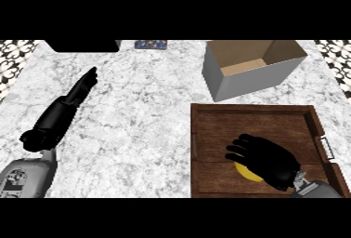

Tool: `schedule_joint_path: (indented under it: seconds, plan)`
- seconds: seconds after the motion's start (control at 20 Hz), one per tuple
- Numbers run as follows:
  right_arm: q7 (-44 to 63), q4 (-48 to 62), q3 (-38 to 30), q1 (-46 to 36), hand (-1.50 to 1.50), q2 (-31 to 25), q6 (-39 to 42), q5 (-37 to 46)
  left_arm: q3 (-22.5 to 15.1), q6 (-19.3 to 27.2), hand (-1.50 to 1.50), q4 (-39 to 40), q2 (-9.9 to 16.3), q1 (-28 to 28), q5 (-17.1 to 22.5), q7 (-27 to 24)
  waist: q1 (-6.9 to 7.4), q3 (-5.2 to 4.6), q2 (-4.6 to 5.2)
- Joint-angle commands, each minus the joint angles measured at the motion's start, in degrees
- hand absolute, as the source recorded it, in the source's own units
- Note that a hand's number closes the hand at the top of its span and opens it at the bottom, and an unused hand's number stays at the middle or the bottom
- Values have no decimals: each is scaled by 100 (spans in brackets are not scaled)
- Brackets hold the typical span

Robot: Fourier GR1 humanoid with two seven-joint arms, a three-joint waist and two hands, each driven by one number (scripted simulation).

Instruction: Pick the lemon from the tray and place it in the cardboard box

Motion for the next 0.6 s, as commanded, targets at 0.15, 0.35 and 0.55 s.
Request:
schedule_joint_path:
  seconds: [0.15,0.35,0.55]
  plan:
    - [-531,515,260,67,150,313,-1193,292,-22,-38,0,-29,-124,181,-157,-67,12,1,1]
    - [-895,654,-60,-60,150,355,-1643,147,-53,27,0,383,-275,-305,-327,-44,-15,0,6]
    - [-1875,610,835,-13,150,534,-1156,-225,46,-156,0,-18,-103,10,-103,-60,83,1,15]
